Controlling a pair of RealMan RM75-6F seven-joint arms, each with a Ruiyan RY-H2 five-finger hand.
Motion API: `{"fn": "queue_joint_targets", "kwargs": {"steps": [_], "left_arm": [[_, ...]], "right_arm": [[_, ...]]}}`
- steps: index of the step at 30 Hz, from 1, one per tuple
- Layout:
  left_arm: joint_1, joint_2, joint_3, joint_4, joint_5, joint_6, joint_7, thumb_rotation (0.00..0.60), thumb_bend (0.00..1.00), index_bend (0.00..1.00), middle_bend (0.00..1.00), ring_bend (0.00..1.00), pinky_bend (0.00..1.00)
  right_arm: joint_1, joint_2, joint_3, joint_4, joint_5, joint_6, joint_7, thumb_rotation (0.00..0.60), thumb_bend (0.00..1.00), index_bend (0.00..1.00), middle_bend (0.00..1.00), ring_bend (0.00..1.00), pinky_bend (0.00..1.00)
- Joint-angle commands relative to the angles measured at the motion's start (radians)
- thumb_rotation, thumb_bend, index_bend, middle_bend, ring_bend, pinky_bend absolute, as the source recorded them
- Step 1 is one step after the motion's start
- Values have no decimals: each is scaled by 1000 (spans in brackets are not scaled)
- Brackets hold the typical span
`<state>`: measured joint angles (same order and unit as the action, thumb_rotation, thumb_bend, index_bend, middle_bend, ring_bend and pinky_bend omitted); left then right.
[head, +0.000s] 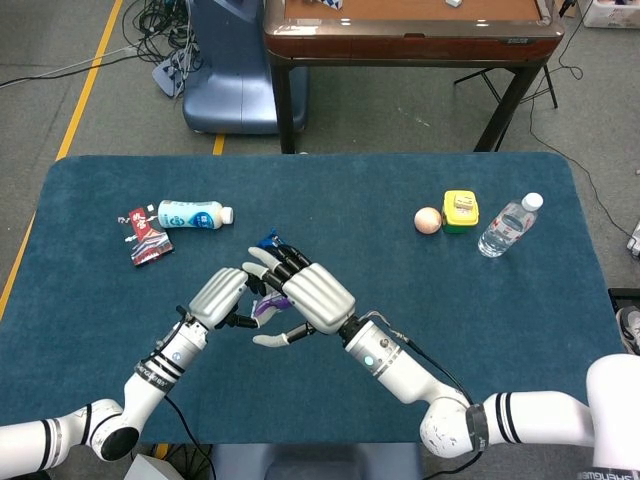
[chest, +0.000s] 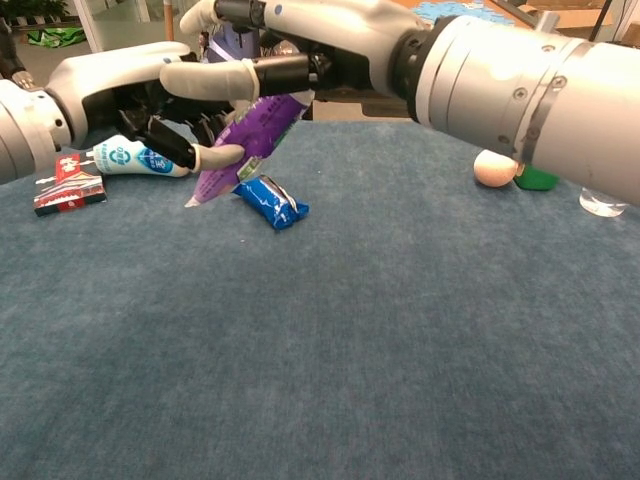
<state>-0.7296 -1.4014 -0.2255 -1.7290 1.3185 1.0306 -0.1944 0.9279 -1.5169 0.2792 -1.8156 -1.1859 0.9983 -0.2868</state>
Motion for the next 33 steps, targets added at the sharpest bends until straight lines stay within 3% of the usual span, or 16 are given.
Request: {"fn": "queue_joint_targets", "kwargs": {"steps": [1,27,33], "left_arm": [[6,-5,-3,10,13,14,-22,600,469,626,727,466,436],[23,-3,-11,45,38,48,-93,600,470,628,730,463,436],[24,-4,-16,43,37,52,-100,600,471,628,730,463,436]], "right_arm": [[-5,-1,0,2,0,3,16,208,56,0,0,0,0],[-40,-12,25,42,-53,-44,373,208,73,0,0,0,0],[-42,-18,34,53,-66,-37,408,208,73,0,0,0,0]]}}
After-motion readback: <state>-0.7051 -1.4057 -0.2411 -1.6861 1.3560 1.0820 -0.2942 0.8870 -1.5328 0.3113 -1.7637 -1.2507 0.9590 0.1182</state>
